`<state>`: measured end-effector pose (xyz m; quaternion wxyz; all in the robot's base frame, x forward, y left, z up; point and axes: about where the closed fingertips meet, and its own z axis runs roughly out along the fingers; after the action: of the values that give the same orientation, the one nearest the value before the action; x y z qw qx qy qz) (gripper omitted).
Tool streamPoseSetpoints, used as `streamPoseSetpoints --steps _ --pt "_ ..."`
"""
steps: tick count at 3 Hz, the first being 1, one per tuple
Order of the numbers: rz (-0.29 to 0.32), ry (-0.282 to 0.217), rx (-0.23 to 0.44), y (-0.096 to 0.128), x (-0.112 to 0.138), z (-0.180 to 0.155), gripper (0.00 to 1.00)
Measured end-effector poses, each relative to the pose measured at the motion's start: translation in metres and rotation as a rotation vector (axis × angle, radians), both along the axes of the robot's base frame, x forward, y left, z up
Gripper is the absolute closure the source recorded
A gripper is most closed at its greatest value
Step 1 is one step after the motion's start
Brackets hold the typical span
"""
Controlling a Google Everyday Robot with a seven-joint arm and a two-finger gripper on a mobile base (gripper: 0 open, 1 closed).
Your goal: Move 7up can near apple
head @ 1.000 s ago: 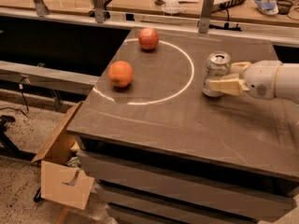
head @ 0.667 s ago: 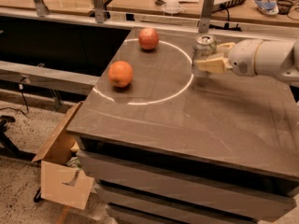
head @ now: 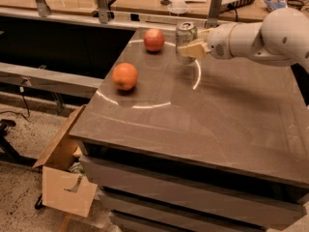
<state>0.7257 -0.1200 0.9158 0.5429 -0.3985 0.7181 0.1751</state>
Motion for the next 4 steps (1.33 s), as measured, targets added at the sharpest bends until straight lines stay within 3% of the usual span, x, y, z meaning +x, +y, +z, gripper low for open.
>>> streamPoseSetpoints --steps 1,2,3,4 --pt "-0.034 0.011 0.002 0.02 0.049 -0.014 1.0" --pt "-0.068 0.017 0.002 0.021 0.075 -0.021 1.0" --pt "-0.097 0.019 0.017 0.022 0.096 -0.021 0.89" --pt "-0.135 0.024 0.032 0.015 0.11 -0.024 0.57"
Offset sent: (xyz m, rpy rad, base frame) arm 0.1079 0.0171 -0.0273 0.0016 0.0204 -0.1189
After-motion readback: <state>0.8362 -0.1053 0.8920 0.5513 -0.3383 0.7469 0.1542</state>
